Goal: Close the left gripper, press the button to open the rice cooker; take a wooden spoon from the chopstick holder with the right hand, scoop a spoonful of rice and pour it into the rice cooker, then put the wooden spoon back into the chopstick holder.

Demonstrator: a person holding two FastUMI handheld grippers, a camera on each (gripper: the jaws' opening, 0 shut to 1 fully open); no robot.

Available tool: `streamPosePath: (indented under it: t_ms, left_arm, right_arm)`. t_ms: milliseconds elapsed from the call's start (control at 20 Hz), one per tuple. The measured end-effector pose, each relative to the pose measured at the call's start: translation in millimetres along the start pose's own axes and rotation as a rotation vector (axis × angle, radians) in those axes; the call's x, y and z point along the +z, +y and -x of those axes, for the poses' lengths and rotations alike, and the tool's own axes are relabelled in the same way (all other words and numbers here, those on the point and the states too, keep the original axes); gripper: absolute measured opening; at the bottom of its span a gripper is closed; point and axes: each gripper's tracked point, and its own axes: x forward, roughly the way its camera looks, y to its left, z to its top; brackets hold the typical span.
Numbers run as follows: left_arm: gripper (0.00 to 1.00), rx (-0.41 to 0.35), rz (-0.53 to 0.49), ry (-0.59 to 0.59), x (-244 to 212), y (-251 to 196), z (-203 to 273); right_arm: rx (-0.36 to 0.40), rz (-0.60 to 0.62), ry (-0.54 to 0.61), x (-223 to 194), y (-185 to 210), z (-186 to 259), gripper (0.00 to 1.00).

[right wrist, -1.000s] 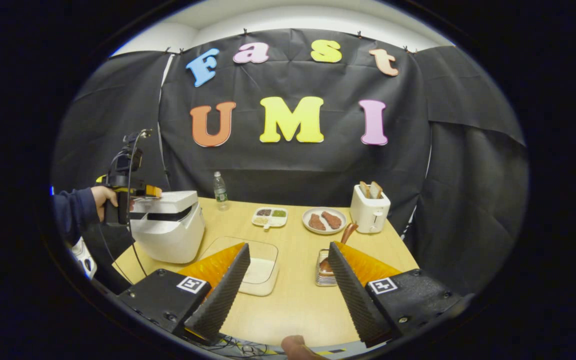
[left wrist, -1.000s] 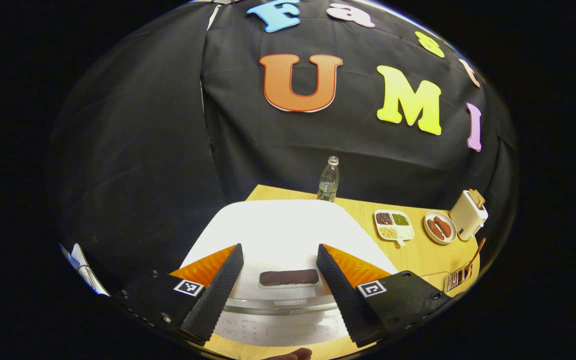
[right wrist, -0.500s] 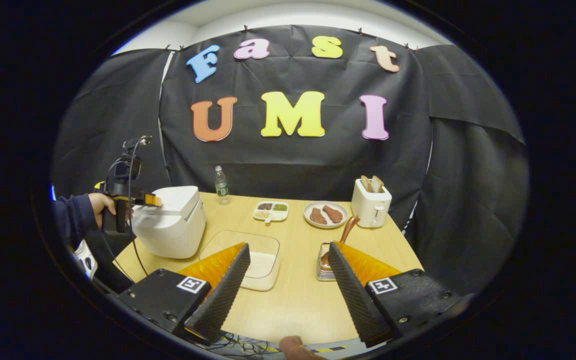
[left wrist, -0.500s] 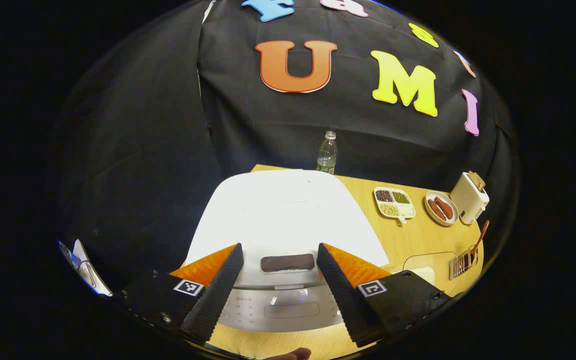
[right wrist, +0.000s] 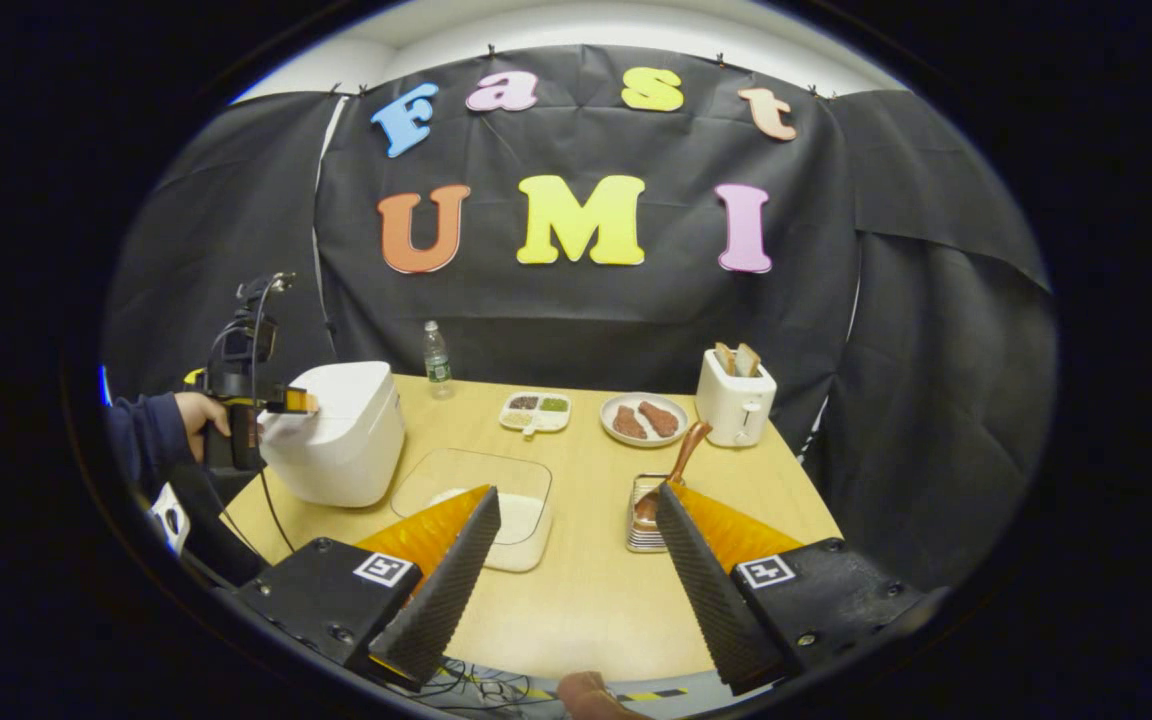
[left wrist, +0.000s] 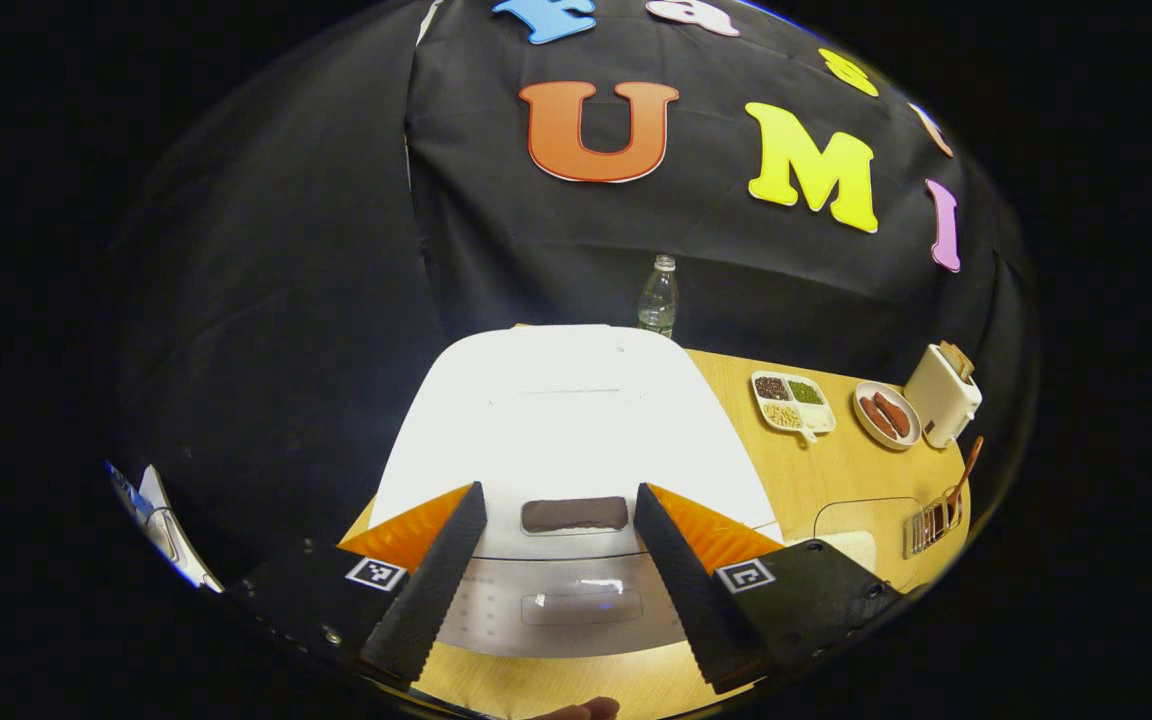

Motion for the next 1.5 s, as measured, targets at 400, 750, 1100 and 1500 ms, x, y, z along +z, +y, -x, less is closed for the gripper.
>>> streamPosePath:
  t_ms: [400, 750, 1100, 1500]
  left_arm:
    - [0.96, 0.031, 0.032, -0.002, 9.0, 2.2, 9.2]
    - [0.93, -0.016, 0.082, -0.074, 22.9, -10.0, 36.0]
    - [0.92, -0.079, 0.014, -0.227, 60.5, -36.2, 121.4]
    - [0.91, -0.166, -0.018, -0.425, 86.1, -69.2, 209.7]
  right_arm:
    - [-0.004, -0.022, -0.007, 10.4, -0.3, 0.0, 1.0]
    - [-0.017, -0.041, -0.02, 18.8, 0.7, -1.1, 1.0]
    - [-0.027, -0.053, -0.074, 48.5, 2.4, -1.2, 1.0]
    - [-0.05, -0.07, -0.178, 94.1, -0.5, 11.0, 1.0]
